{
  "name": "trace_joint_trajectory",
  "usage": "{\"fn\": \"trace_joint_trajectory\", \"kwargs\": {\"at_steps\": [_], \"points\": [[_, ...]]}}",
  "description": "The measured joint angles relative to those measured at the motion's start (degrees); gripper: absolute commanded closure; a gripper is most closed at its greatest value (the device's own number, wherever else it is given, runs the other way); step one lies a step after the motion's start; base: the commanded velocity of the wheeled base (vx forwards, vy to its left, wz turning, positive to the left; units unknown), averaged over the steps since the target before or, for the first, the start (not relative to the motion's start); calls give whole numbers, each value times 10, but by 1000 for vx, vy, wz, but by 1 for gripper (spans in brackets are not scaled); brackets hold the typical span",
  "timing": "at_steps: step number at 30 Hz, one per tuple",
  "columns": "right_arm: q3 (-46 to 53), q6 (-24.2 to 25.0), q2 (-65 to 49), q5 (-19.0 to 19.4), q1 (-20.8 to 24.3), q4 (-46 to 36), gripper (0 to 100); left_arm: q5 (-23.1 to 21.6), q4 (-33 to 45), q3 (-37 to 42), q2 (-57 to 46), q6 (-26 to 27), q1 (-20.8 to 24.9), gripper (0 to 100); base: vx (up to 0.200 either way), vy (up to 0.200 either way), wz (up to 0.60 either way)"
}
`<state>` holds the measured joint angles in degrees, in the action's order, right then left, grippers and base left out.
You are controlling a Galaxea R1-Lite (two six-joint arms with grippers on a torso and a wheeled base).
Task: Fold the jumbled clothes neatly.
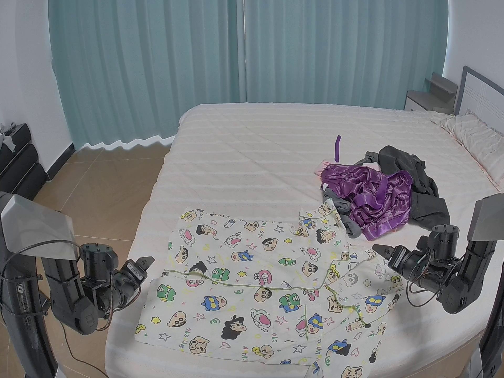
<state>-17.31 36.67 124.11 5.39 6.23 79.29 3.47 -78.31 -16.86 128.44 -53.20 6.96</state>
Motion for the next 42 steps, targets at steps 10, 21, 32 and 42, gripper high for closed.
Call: {"fn": "trace_joint_trajectory", "kwargs": {"at_steps": [10,21,32,42], "points": [[88,20,-42,-13,58,20,0,-44,0,85,-56,-67,17,0,-100,0,0],[161,68,-10,-49,133,96,0,-74,0,149,-73,-86,41,0,-200,0,0],[163,70,11,-47,143,97,0,-65,-1,158,-60,-66,46,0,-36,0,0],[154,72,15,-45,144,97,0,-48,-42,158,-31,-59,45,0,0,0,0]]}}
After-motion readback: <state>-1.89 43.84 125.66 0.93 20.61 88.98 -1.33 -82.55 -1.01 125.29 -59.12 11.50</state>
